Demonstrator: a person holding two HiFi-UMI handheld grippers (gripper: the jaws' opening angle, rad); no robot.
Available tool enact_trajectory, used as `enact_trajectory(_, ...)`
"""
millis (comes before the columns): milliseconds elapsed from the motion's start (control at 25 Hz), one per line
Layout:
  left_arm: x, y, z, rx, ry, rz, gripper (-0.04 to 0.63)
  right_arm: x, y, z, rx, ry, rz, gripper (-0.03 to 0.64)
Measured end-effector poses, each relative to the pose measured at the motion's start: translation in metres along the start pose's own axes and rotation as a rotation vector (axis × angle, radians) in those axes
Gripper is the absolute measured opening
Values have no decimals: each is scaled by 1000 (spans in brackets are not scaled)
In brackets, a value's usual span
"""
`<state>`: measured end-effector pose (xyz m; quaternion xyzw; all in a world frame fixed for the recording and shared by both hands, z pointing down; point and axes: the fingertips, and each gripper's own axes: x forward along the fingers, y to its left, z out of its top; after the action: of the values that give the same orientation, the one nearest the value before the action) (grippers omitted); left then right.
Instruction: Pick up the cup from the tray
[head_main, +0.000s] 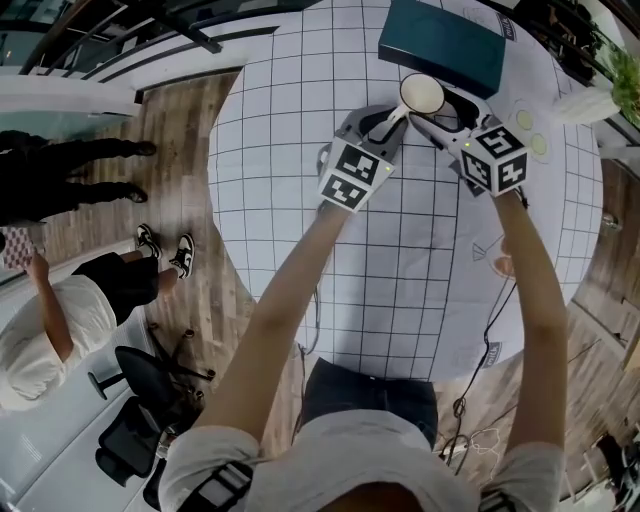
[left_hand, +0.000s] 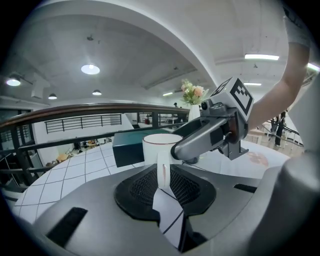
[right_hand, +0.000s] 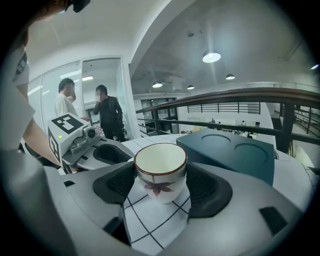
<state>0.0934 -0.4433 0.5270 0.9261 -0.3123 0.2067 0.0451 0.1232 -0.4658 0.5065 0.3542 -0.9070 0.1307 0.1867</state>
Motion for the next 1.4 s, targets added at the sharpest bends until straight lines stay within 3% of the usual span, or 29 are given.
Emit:
enact_trajectory(160,3,0,-7,-18,9,4,71,3,1,-5,-25,38,-13,289)
enact_trajectory(760,3,-2,-16,26,36,14,74,3,3,-11,-94,123,-46,288)
enact_trajectory(960,2,-1,-17,9,43,40,80,-2,4,-5,-70,92,-58,288)
enact_trajectory(1240,-14,5,8,-7,-38,68,112,-21,7,10,-25,26,-86,288)
enact_trajectory(1400,-30,5,28,-30,-95,84,115,-39,18,26,-13,-61,-118,288)
